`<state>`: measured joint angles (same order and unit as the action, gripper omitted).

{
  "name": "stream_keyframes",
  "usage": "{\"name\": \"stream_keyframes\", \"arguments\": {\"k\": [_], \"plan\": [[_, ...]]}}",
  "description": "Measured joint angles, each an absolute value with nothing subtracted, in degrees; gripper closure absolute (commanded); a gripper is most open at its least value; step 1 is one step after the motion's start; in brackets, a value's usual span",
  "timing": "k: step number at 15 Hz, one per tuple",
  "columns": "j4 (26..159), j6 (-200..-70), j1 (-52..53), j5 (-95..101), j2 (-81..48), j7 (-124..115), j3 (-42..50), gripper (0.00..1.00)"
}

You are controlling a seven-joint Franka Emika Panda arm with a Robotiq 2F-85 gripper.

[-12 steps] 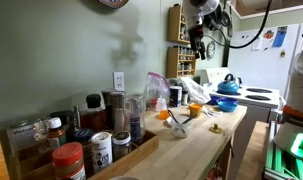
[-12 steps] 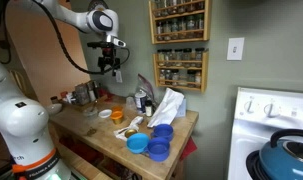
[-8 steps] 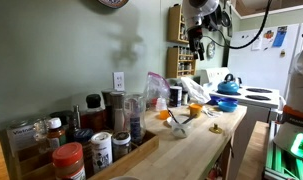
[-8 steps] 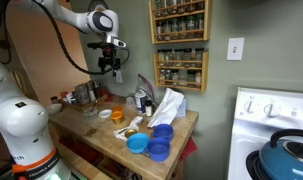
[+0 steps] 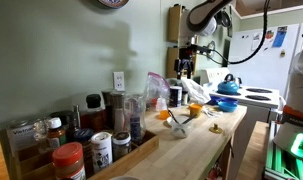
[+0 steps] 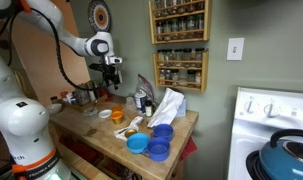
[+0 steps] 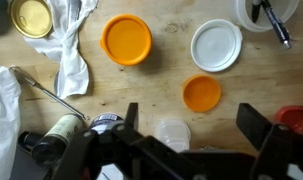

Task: Put the orange bowl on the orange plate

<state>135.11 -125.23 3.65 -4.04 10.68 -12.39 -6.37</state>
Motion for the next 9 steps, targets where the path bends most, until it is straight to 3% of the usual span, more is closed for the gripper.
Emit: {"name": "stream_keyframes", "arguments": {"k": [9], "plan": [[138.6, -128.3, 5.1, -7.9, 5.4, -13.0, -7.4, 0.00]]}}
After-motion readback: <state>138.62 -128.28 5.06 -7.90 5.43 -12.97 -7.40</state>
